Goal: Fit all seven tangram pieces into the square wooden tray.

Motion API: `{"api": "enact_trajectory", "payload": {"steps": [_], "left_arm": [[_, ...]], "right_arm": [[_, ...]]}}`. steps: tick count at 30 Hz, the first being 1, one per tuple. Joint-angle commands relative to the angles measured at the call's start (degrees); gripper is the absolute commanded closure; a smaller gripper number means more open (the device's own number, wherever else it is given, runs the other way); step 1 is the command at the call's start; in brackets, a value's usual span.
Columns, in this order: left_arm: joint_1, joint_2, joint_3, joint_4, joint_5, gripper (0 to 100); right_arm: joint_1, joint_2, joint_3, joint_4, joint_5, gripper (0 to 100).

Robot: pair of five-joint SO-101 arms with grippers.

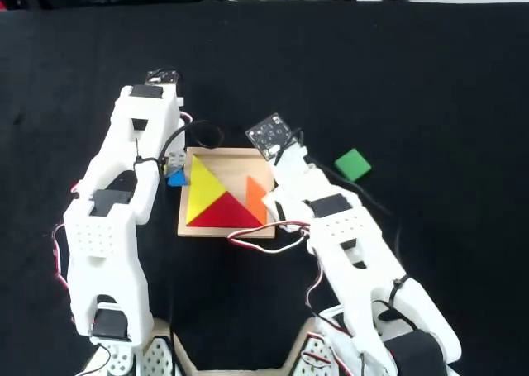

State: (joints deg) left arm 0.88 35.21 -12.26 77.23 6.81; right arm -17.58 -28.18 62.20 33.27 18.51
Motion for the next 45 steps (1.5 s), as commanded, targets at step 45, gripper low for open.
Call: {"api": "enact_trajectory", "payload": {"steps": [45], "left_arm": [[0.31, -4.40, 6.20, -5.01, -2.29, 97]], "right_arm": [[9.05, 13.14, -11.12, 2.46, -8.18, 98.8]]}}
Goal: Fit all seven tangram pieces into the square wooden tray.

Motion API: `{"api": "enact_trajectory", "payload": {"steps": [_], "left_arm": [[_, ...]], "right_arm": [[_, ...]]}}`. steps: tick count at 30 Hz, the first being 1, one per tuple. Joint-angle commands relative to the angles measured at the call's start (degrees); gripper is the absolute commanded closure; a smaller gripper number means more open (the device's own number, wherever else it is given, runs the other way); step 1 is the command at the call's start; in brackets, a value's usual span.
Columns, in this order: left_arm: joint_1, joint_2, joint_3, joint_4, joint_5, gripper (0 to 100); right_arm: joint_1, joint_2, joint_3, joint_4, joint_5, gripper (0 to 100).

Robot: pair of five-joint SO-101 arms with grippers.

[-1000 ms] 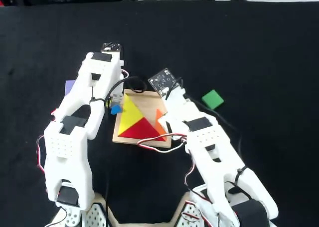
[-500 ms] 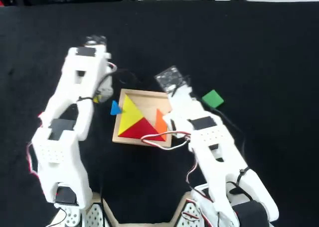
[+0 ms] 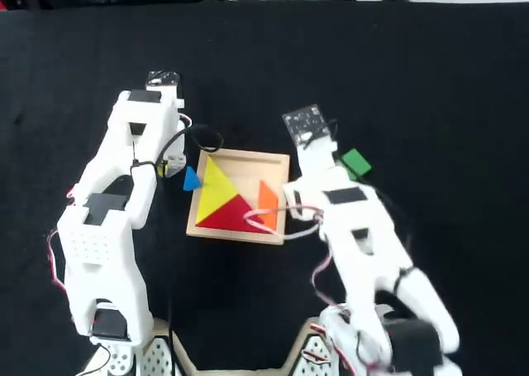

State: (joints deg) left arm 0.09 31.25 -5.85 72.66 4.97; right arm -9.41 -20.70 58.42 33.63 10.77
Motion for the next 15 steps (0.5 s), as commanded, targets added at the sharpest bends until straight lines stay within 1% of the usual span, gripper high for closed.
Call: {"api": "enact_trajectory", "payload": {"steps": [1, 4, 12, 15], "left_arm": [[1.01, -0.53, -0.04, -0.44, -0.44, 97], [1.01, -0.70, 0.04, 0.62, -0.44, 97], [3.03, -0.35, -0.04, 1.23, -0.44, 97], [3.38, -0.26, 0.04, 1.32, -0.44, 97]], "right_arm": [[0.88, 7.78, -8.92, 3.08, -0.44, 98.8], [0.88, 12.35, -12.53, 5.10, -0.35, 98.8], [0.44, 13.85, -13.14, 5.01, -0.09, 98.8], [-2.81, 13.93, -13.05, 5.01, 0.09, 98.8]]}}
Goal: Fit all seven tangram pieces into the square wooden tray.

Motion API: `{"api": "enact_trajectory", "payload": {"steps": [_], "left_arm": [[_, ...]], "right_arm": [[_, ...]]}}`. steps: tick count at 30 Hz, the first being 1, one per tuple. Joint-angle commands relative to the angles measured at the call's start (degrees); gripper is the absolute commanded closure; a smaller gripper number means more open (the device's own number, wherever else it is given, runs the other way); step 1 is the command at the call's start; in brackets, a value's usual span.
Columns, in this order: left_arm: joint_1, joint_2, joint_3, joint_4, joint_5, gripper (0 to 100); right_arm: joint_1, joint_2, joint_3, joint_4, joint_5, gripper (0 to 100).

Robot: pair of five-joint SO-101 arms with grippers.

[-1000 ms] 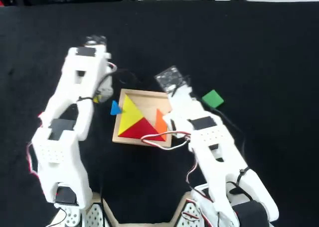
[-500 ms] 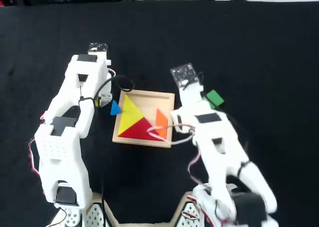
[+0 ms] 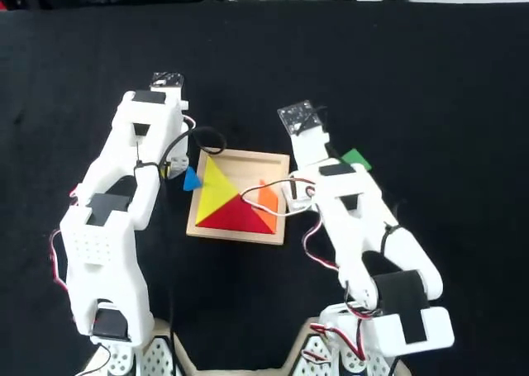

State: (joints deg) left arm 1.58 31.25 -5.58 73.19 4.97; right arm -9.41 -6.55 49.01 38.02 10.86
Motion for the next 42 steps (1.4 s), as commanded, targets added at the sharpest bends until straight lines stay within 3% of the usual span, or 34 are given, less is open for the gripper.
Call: {"api": "enact_trajectory", "payload": {"steps": [1, 5, 12, 21, 42], "left_arm": [[1.89, -0.26, -0.22, 0.79, -0.44, 97], [1.80, -0.18, -0.04, 1.14, -0.44, 97], [1.71, -0.18, -0.04, 2.29, 0.79, 97], [2.51, -1.23, 1.89, 2.37, 1.05, 97], [9.63, -11.96, 6.90, 1.93, 3.87, 97]], "right_arm": [[-4.57, -0.22, -3.56, 0.70, 0.53, 98.8], [-8.70, -0.22, -3.56, 0.53, 1.93, 98.8], [-8.97, 1.27, -5.05, -1.32, 2.20, 98.7], [-8.79, 13.67, -19.03, 8.09, 2.37, 98.8], [-8.70, 13.67, -18.59, 8.26, 2.37, 98.8]]}}
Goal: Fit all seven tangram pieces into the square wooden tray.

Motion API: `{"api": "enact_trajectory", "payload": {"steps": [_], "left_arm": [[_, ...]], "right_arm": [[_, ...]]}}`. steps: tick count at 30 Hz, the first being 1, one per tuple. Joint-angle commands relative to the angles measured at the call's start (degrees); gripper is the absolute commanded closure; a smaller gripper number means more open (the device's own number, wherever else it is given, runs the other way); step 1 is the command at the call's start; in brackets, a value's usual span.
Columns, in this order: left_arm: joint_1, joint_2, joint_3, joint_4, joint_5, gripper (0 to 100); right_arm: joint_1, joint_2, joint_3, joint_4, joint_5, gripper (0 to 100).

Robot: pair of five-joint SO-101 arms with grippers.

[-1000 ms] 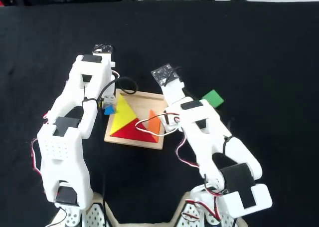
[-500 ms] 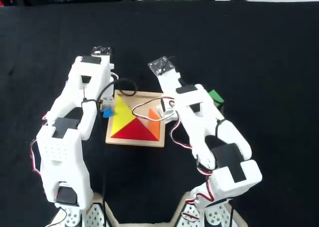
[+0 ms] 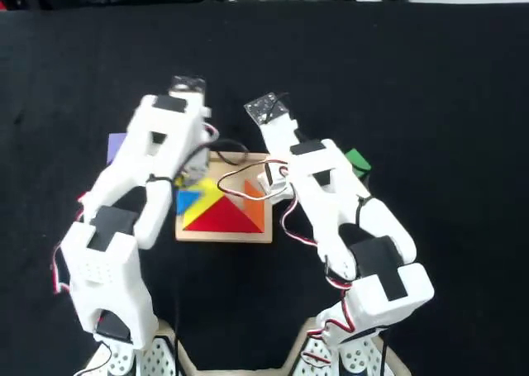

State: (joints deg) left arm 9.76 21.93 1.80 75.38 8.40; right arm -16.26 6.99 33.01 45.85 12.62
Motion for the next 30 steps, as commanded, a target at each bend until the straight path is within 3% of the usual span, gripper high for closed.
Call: {"api": "enact_trajectory", "payload": {"steps": [1, 7, 14, 22, 30], "left_arm": [[1.45, -2.90, -0.57, -0.18, 0.44, 97], [-5.14, -14.24, -3.30, 8.79, -0.09, 97], [-8.84, -27.34, 5.58, 16.62, -9.93, 97], [-4.88, -27.08, 26.24, -1.85, -9.23, 97], [-1.71, -26.99, 32.75, -15.91, -2.90, 97]], "right_arm": [[-1.85, 0.13, -2.59, 0.44, 0.62, 98.8], [-1.76, 0.13, -2.51, 0.44, 0.62, 98.8], [-1.76, 0.04, -2.07, 0.44, 0.62, 98.8], [-1.76, 0.04, -1.89, 0.70, 0.53, 98.8], [-1.76, 0.04, -1.89, 1.14, 0.62, 98.8]]}}
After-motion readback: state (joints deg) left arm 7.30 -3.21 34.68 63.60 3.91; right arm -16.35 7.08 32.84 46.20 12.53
